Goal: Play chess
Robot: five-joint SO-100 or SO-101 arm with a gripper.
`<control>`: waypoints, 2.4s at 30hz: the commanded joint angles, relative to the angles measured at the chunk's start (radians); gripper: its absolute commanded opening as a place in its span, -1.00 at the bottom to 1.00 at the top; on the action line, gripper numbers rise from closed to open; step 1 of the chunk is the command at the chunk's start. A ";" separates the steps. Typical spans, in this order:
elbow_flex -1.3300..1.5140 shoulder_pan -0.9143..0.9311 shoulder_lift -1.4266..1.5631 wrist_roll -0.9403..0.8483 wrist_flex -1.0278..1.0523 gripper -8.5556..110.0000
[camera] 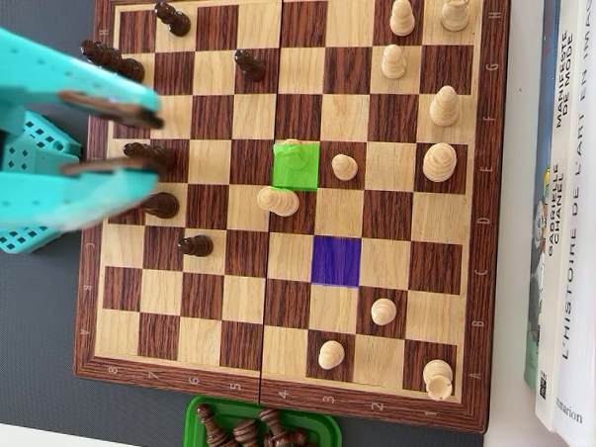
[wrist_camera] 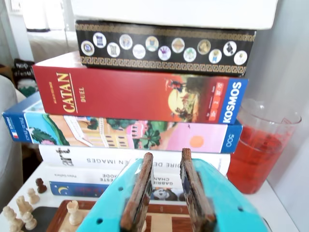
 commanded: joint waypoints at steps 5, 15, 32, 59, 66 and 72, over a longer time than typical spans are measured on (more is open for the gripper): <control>0.184 -0.005 0.158 -0.002 -0.305 -0.68; 0.373 -0.006 0.331 0.000 -0.598 -0.68; 0.469 -0.006 0.334 -0.002 -1.111 -0.68; 0.469 -0.003 0.334 -0.002 -1.904 -0.69; 0.469 -0.005 0.334 0.000 -1.913 -0.69; 0.469 -0.006 0.334 0.002 -1.913 -0.68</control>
